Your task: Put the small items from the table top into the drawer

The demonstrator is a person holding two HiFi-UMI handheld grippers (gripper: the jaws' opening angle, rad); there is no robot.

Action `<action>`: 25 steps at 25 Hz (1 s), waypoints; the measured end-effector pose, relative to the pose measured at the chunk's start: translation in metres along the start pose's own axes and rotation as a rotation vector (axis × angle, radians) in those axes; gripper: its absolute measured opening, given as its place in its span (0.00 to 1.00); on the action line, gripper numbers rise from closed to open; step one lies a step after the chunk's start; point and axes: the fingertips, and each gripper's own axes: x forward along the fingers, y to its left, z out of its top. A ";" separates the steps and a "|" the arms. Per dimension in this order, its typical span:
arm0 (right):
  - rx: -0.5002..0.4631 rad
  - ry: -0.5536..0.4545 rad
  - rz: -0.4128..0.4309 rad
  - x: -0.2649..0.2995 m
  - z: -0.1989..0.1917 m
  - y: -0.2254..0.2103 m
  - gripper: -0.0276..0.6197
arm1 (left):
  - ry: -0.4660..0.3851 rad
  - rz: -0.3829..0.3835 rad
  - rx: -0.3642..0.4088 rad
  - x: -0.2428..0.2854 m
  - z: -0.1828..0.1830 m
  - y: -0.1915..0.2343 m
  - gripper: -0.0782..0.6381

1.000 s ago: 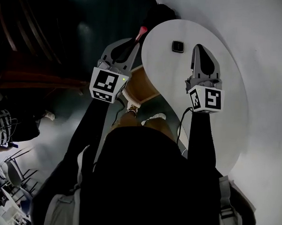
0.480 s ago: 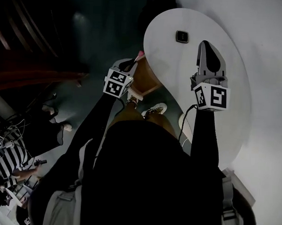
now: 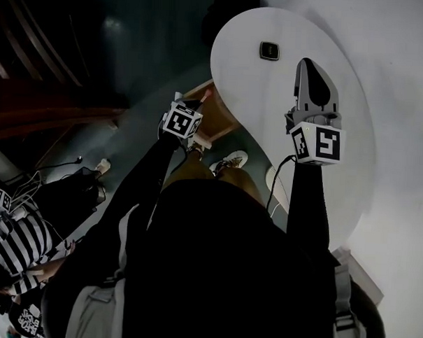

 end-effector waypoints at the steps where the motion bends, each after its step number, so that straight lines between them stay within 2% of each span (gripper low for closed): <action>1: 0.000 0.001 0.000 0.000 -0.001 -0.001 0.09 | 0.017 -0.001 -0.017 0.004 -0.004 0.000 0.18; 5: 0.002 0.000 -0.006 -0.002 -0.001 -0.003 0.09 | 0.059 -0.004 -0.037 0.011 -0.011 -0.004 0.18; 11: 0.008 -0.002 -0.012 -0.006 0.001 -0.006 0.09 | 0.059 -0.004 -0.024 0.012 -0.007 -0.009 0.18; 12: 0.009 -0.001 -0.013 -0.005 0.000 -0.007 0.09 | 0.063 -0.005 -0.022 0.014 -0.008 -0.008 0.21; 13: 0.009 -0.001 -0.013 -0.005 -0.001 -0.007 0.09 | 0.066 -0.006 -0.020 0.015 -0.009 -0.007 0.29; 14: 0.009 -0.001 -0.013 -0.004 -0.001 -0.007 0.09 | 0.070 -0.005 -0.018 0.015 -0.010 -0.007 0.31; 18: 0.009 -0.006 -0.018 -0.006 0.000 -0.008 0.09 | 0.063 0.005 -0.014 0.012 -0.011 -0.003 0.31; 21: 0.006 -0.018 -0.028 -0.009 0.004 -0.012 0.09 | -0.003 0.027 -0.009 -0.003 0.005 0.001 0.31; 25: 0.005 -0.039 -0.057 -0.016 0.010 -0.024 0.09 | -0.195 0.073 0.030 -0.044 0.065 0.002 0.31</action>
